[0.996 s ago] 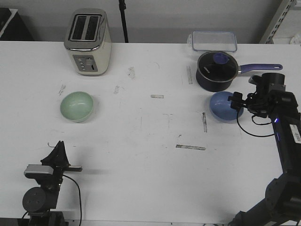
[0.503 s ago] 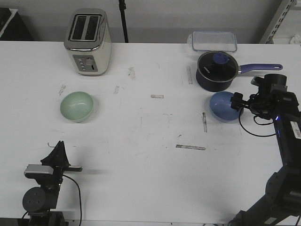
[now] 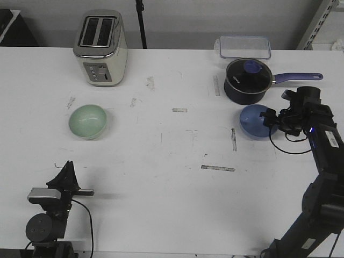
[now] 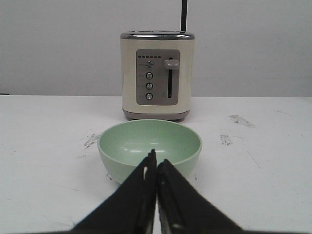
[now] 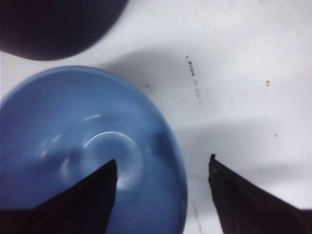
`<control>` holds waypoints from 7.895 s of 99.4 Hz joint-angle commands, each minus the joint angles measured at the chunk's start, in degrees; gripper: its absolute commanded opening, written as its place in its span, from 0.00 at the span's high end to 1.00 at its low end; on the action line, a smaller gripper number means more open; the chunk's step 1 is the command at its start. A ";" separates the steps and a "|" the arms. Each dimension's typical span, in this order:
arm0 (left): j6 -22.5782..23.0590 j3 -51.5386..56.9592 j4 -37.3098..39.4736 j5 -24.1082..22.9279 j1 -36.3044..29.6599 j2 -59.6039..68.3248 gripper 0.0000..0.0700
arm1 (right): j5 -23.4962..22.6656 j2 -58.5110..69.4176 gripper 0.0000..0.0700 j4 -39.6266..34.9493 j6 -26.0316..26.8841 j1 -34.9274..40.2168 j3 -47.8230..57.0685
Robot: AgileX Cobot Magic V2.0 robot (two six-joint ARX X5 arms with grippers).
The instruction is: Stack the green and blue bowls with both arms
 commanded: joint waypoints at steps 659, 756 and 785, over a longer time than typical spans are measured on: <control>0.72 30.45 -12.79 -8.00 0.13 30.75 1.00 | 13.73 -81.59 0.98 52.22 -3.08 14.19 -63.71; -18.78 73.68 -47.19 12.87 12.87 79.06 1.00 | 13.73 -81.59 0.98 52.22 -3.08 14.19 -63.71; -23.08 73.72 -47.36 17.11 18.86 85.00 0.57 | 13.73 -81.59 0.98 52.22 -3.08 14.19 -63.71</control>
